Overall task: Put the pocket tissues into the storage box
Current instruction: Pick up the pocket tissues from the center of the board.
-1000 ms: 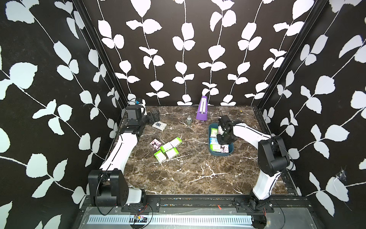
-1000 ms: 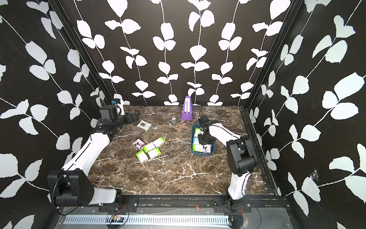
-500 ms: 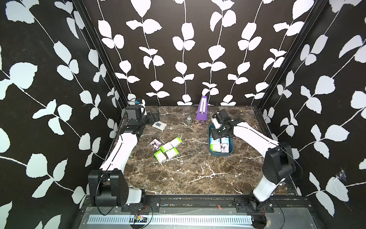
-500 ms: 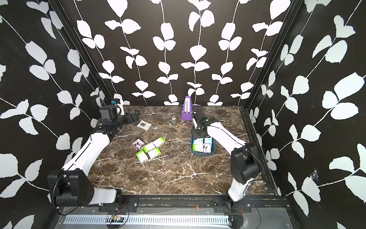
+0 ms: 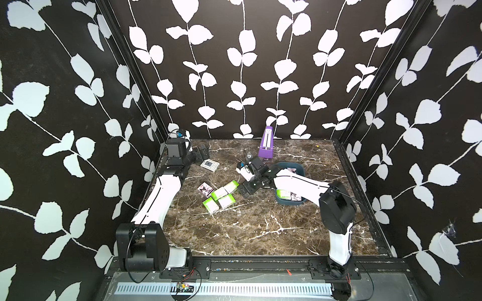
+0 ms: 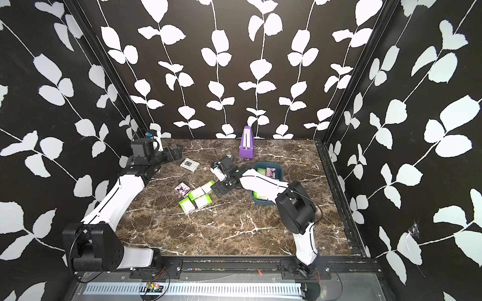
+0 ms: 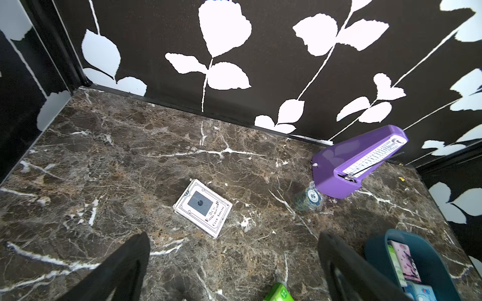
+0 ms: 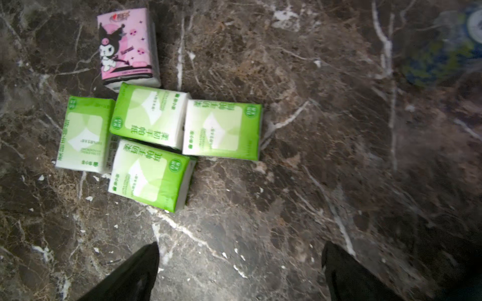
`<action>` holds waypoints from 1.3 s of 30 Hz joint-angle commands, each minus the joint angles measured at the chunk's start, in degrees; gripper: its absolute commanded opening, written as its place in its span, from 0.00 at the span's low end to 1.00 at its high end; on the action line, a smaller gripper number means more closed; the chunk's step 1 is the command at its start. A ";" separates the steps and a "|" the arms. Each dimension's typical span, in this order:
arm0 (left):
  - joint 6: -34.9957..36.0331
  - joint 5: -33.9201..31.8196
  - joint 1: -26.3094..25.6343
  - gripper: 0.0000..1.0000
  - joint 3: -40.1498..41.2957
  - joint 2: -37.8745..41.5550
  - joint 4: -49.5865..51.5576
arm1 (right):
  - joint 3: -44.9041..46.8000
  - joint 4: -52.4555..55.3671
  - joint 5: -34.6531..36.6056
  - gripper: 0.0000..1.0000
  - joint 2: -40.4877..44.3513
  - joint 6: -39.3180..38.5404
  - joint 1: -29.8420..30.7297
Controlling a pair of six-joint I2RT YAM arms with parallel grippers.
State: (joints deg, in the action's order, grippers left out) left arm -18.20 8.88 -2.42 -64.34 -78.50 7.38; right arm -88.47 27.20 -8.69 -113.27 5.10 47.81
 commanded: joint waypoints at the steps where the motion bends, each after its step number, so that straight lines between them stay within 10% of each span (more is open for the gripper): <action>1: 0.99 -1.28 0.39 0.99 0.70 2.86 0.92 | -3.60 -2.09 -2.00 1.00 -2.23 0.94 3.29; 39: 3.17 -1.11 2.57 0.99 1.67 3.26 2.08 | -28.89 16.98 1.40 0.94 -23.91 0.17 10.14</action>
State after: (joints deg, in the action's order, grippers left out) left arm -16.21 7.88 -0.16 -63.37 -77.12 8.78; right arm -114.19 40.10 -9.15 -135.48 6.15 57.19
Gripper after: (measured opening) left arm 0.989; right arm 0.940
